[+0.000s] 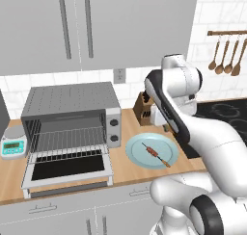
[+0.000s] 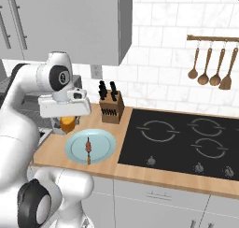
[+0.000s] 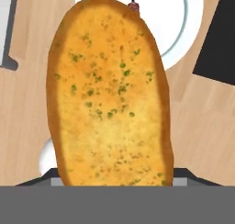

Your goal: Pick up the kebab skewer and baguette bread, and place them inside the toaster oven. Close the toaster oven door and start by setting the timer.

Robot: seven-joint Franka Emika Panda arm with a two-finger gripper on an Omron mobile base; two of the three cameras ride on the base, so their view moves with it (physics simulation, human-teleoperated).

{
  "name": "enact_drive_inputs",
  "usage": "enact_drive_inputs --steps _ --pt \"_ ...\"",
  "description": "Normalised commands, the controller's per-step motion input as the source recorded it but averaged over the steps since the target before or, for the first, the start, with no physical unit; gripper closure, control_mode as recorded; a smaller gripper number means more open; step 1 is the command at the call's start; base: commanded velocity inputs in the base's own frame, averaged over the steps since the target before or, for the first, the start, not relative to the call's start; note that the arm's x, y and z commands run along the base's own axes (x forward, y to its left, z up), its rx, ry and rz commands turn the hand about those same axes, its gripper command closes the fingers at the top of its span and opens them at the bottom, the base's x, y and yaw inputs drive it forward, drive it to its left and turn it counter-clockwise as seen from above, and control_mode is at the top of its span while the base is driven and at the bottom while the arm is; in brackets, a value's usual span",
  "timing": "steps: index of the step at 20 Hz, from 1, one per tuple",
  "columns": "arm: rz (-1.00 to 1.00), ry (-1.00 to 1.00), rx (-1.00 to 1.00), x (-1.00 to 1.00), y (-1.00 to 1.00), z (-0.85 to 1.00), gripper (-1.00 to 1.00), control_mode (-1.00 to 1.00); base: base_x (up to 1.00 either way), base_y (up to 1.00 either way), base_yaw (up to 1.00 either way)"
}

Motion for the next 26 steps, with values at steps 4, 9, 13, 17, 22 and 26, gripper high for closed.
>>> enact_drive_inputs --steps 4,9,13,17,22,26 --pt "0.30 0.10 0.01 -0.15 0.63 0.39 1.00 -1.00 0.00 0.00 0.00" --pt "0.50 0.18 0.03 0.12 0.88 0.01 1.00 -1.00 0.00 0.00 0.00" --pt "0.54 0.18 0.04 0.19 0.87 0.00 1.00 -1.00 0.00 0.00 0.00" --pt "0.49 0.13 0.07 0.16 0.86 0.00 1.00 -1.00 0.00 0.00 0.00" --pt "0.35 -0.03 0.13 0.00 0.72 -0.15 1.00 -1.00 0.00 0.00 0.00" --pt "0.30 -0.14 0.28 0.01 0.44 -0.32 1.00 -1.00 0.00 0.00 0.00"
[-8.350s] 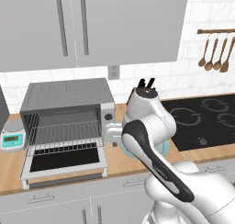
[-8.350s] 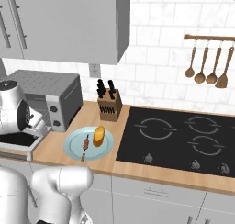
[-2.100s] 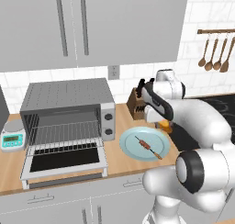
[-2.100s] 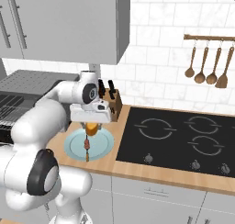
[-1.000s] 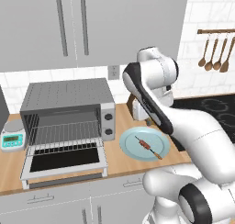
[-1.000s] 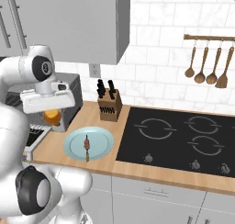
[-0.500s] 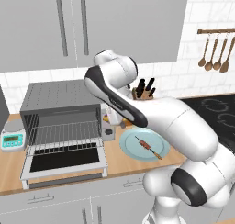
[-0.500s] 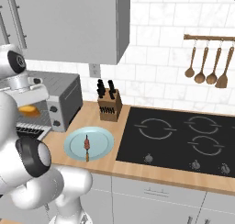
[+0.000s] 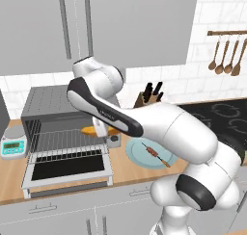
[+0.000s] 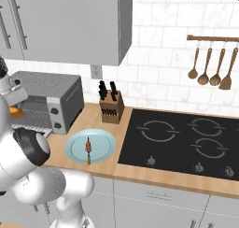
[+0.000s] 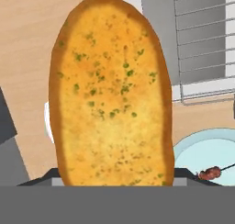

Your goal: Pick up the kebab skewer and baguette bread, and place them inside the toaster oven. Close the toaster oven door and start by setting the timer.

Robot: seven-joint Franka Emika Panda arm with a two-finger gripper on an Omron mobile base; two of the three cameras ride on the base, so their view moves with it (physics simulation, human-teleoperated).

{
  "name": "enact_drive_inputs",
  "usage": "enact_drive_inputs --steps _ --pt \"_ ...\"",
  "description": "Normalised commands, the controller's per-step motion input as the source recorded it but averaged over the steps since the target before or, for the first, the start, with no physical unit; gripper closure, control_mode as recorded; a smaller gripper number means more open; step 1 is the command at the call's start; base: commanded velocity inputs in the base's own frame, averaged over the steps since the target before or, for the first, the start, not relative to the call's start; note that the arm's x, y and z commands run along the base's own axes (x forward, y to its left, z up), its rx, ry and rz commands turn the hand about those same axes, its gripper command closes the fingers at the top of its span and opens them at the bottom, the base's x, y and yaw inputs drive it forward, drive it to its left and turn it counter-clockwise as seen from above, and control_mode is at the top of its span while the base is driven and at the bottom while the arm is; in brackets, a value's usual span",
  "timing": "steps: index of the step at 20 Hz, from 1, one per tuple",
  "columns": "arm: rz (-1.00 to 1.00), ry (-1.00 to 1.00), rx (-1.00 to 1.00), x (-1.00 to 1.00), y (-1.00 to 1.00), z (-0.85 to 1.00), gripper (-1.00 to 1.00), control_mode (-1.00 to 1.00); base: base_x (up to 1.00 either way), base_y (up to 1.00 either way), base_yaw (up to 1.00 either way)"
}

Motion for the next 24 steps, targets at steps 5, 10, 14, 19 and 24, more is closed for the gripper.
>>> enact_drive_inputs --steps 5,10,14,19,24 --pt "0.23 -0.07 0.33 0.36 0.32 -0.25 1.00 -1.00 0.00 0.00 0.00" --pt "0.04 0.15 -0.01 0.53 0.20 -0.02 1.00 -1.00 0.00 0.00 0.00" --pt "0.00 0.12 -0.09 0.62 0.25 -0.09 1.00 -1.00 0.00 0.00 0.00" --pt "0.00 0.03 -0.12 0.42 0.42 -0.39 1.00 -1.00 0.00 0.00 0.00" --pt "-0.01 0.01 -0.03 0.31 0.16 -0.43 1.00 -1.00 0.00 0.00 0.00"
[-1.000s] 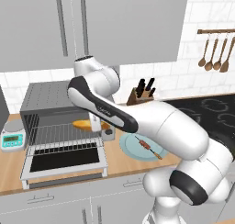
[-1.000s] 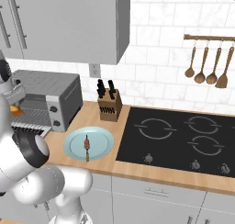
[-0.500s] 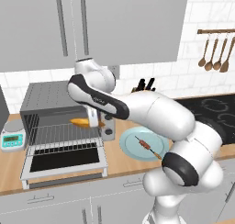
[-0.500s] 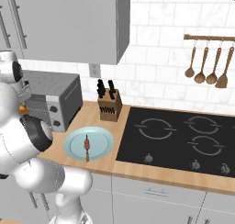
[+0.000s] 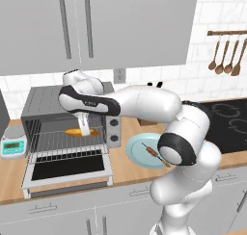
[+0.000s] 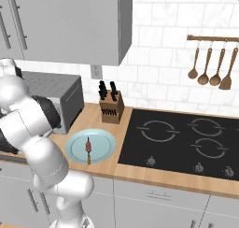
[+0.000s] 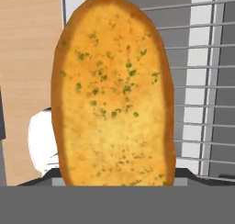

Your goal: Pick up the kebab skewer and baguette bread, and place them inside the toaster oven. Close the toaster oven door and start by setting the timer.

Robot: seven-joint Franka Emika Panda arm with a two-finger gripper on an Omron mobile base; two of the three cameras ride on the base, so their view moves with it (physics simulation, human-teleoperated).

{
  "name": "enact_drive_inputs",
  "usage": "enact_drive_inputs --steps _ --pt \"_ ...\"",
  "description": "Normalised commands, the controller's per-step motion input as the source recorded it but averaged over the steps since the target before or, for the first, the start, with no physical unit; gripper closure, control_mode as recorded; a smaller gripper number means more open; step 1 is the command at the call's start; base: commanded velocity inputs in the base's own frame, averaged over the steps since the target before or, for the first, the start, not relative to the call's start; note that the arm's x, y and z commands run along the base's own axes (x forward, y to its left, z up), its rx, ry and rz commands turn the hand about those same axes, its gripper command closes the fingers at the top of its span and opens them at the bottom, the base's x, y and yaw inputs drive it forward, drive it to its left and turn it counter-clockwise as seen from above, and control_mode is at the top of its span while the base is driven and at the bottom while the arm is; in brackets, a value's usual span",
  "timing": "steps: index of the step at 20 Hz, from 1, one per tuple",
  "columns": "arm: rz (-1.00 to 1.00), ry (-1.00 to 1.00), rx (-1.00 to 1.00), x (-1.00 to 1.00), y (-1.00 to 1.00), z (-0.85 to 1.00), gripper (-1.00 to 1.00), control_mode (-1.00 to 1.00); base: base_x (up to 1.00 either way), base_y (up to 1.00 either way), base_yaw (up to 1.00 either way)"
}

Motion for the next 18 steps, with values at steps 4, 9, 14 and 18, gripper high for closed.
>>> enact_drive_inputs --steps 4,9,14,18 --pt "-0.01 0.00 0.00 0.34 0.00 -0.06 1.00 -1.00 0.00 0.00 0.00" --pt "0.00 -0.04 0.00 0.21 0.00 -0.26 1.00 -1.00 0.00 0.00 0.00" --pt "0.04 -0.22 0.00 0.03 -0.03 -0.34 1.00 -1.00 0.00 0.00 0.00" --pt "0.03 -0.26 0.00 0.00 -0.02 -0.16 1.00 -1.00 0.00 0.00 0.00"
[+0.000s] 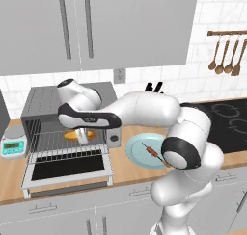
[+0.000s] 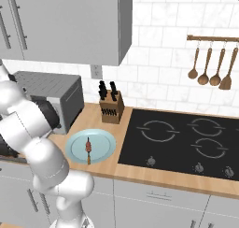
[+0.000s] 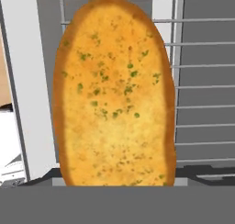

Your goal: Pick up the kebab skewer and baguette bread, and place them inside the toaster oven. Close the toaster oven door and start by setting the timer.

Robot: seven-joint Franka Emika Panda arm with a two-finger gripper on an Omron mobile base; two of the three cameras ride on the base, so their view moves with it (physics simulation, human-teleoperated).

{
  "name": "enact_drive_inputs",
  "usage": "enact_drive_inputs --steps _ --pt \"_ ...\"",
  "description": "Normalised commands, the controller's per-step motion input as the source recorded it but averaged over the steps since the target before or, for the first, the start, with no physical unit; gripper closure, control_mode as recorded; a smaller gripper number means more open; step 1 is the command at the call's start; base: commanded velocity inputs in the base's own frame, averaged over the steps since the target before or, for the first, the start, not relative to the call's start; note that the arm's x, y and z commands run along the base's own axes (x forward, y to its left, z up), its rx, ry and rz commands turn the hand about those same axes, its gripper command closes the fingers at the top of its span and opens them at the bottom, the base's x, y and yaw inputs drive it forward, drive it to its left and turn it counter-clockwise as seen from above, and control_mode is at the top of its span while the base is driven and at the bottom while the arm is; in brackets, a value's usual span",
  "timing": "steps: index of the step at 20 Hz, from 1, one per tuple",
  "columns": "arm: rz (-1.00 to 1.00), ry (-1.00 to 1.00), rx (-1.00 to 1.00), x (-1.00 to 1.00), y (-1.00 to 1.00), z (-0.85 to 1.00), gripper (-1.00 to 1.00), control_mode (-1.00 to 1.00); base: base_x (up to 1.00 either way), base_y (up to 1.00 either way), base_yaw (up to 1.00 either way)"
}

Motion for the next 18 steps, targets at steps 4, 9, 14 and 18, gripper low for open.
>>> enact_drive_inputs --steps 4,9,14,18 --pt "0.00 -0.08 0.00 0.17 0.00 -0.01 1.00 -1.00 0.00 0.00 0.00" --pt "0.00 0.00 0.00 0.22 0.00 0.00 1.00 -1.00 0.00 0.00 0.00" --pt "0.00 0.00 0.00 0.14 0.00 0.00 -1.00 -1.00 0.00 0.00 0.00" --pt "0.00 0.00 0.00 0.21 0.00 0.00 -1.00 -1.00 0.00 0.00 0.00"
